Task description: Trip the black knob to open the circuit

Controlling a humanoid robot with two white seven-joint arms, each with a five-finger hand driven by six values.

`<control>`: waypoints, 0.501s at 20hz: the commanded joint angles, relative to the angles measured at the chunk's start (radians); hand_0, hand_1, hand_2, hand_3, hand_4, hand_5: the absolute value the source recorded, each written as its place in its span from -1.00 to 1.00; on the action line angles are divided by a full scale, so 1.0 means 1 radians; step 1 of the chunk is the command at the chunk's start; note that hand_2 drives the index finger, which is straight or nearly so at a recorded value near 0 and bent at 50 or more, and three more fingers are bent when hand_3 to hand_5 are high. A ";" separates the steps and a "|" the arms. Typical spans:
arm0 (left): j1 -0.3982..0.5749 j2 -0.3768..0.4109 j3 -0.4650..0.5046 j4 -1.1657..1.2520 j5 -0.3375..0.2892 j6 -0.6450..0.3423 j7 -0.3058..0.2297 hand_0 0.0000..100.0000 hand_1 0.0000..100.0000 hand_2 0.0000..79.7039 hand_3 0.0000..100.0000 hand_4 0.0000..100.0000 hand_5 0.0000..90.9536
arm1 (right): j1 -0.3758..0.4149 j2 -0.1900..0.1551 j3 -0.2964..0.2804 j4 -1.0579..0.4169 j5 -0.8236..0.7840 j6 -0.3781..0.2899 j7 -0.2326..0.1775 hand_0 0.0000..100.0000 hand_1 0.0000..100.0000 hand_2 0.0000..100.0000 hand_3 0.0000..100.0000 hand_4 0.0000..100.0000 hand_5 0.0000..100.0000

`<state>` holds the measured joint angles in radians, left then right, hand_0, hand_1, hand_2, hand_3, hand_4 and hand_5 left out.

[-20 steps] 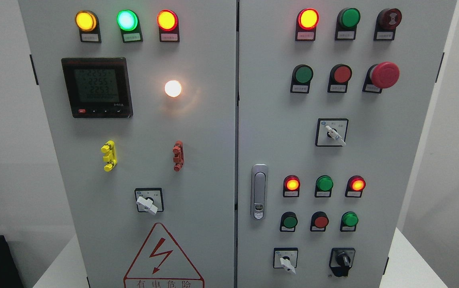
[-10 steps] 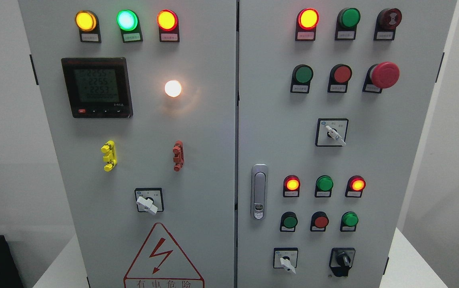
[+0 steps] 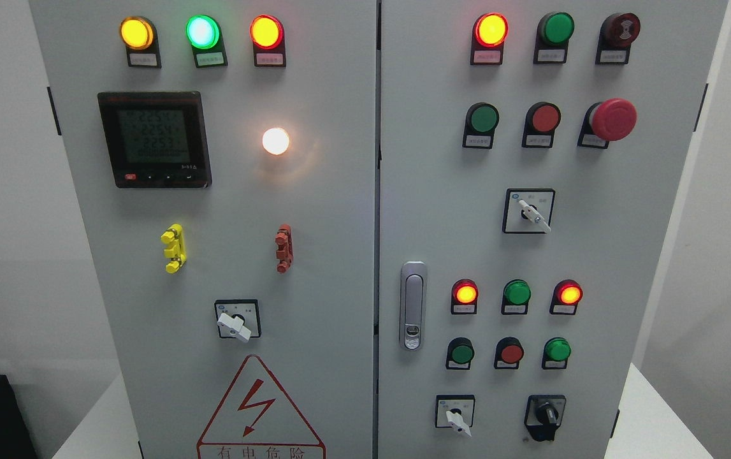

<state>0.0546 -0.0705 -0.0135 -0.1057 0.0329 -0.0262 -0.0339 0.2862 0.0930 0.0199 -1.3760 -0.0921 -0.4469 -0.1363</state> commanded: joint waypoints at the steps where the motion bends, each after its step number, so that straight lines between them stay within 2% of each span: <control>1: -0.002 -0.002 0.001 0.000 0.002 -0.003 0.000 -0.76 -0.22 -1.00 -1.00 -1.00 -1.00 | -0.002 0.001 -0.002 -0.058 -0.003 0.008 0.009 -0.90 -0.72 -0.87 1.00 1.00 0.96; 10: -0.004 -0.002 0.001 0.000 0.002 -0.003 0.000 -0.76 -0.22 -1.00 -1.00 -1.00 -1.00 | 0.005 -0.002 0.002 -0.199 -0.003 0.077 0.012 -0.86 -0.74 -0.88 1.00 1.00 0.96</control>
<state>0.0546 -0.0705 -0.0135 -0.1057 0.0329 -0.0262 -0.0339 0.2945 0.0929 0.0204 -1.5381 -0.0921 -0.3674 -0.1317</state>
